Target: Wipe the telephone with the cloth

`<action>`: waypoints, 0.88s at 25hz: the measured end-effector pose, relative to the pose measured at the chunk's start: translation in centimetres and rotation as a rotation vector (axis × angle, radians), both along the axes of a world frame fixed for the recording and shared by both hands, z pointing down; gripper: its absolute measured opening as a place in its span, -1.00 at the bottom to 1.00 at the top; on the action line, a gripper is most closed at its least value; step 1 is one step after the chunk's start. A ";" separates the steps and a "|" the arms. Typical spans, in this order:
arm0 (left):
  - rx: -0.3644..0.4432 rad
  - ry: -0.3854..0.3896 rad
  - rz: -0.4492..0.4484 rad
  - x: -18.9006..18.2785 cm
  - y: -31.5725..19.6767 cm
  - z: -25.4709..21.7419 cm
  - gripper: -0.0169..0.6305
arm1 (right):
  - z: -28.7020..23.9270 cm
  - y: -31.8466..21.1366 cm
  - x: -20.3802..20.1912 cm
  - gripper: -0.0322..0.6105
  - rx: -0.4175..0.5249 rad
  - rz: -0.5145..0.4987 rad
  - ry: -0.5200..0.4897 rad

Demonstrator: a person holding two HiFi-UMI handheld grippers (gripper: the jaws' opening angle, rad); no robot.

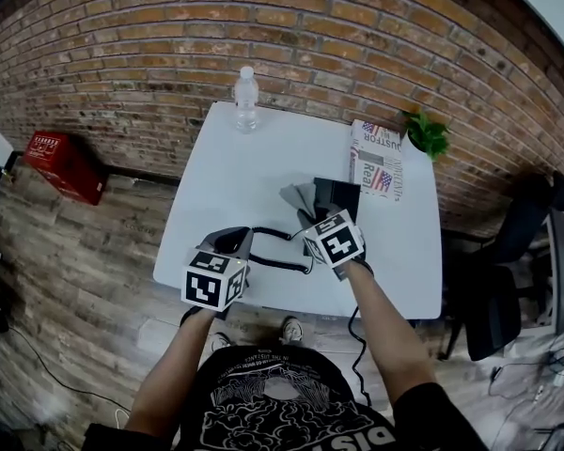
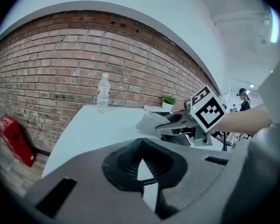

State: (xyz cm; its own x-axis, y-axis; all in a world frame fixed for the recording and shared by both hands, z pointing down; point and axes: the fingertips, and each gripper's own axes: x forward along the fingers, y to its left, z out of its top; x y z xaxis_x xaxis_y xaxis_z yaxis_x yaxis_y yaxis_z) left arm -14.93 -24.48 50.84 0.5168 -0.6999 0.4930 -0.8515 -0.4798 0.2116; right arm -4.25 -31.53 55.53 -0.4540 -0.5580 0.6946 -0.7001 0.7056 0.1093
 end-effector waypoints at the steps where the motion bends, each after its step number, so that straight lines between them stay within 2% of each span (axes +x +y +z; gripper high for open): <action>1: -0.001 0.001 0.004 0.0 0.1 0.0 -0.93 | 0.2 0.3 -0.1 -0.86 -0.003 0.000 0.003; 22: -0.015 0.019 0.072 -0.5 2.2 0.6 -0.93 | 2.9 6.0 -0.5 -0.86 -0.084 0.073 -0.027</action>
State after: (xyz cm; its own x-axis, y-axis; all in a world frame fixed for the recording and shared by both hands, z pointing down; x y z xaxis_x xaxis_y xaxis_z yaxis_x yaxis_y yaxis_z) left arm -15.40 -22.31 51.45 0.5750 -0.6530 0.4929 -0.8106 -0.5364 0.2350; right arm -4.75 -25.52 58.40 -0.4333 -0.5308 0.7283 -0.7519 0.6585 0.0326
